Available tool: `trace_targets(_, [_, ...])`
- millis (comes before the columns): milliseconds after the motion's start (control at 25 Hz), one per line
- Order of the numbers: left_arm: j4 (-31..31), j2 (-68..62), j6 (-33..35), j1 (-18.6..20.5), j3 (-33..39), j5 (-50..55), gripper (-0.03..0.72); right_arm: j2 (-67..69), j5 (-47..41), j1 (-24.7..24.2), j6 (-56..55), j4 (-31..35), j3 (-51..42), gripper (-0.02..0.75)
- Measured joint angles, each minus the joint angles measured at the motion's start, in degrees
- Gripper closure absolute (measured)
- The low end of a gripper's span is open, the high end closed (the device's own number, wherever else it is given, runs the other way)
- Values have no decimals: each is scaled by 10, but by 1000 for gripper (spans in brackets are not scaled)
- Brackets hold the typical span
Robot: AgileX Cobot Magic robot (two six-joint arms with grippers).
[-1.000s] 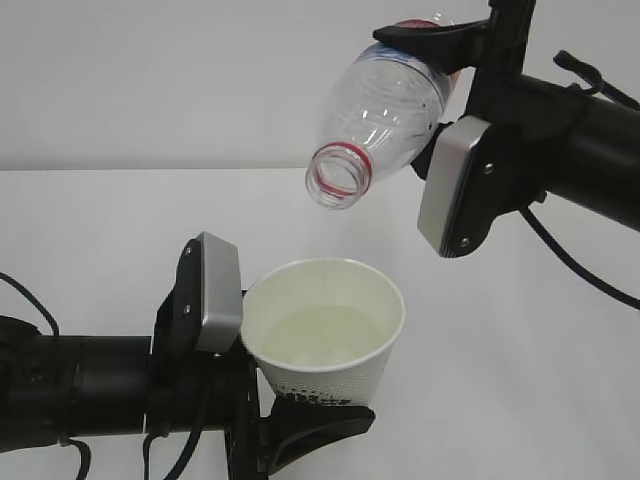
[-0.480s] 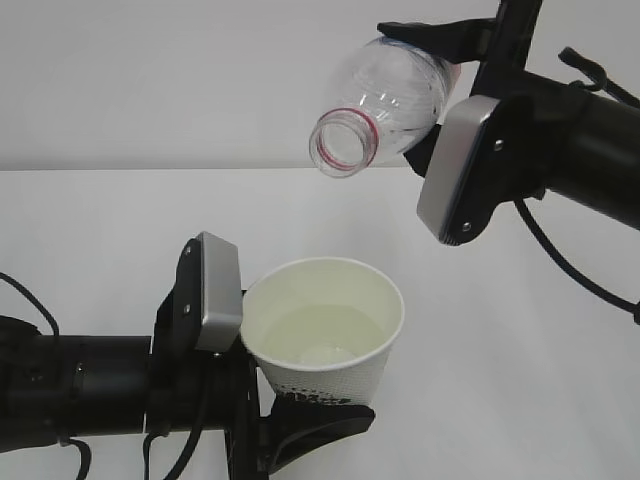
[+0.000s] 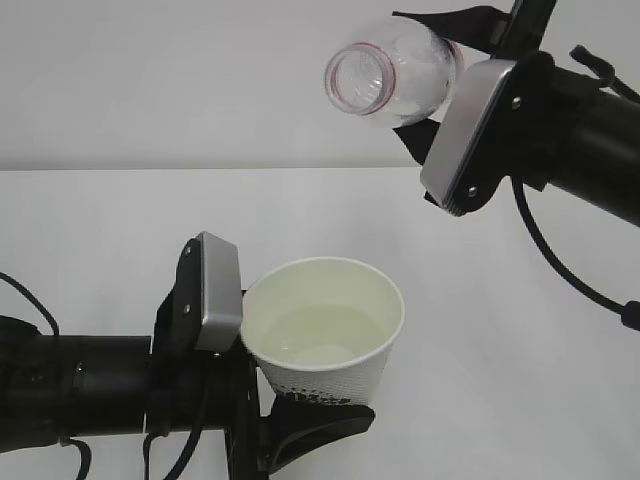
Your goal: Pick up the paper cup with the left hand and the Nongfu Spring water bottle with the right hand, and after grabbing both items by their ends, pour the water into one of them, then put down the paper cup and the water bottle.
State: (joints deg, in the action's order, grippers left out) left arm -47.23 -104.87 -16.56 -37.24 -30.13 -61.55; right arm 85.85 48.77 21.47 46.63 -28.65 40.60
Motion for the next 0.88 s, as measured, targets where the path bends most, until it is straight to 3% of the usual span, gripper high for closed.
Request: trace_targets(880, [6,0,15,0,0,0,188,0,0,0,-170,76,0,262])
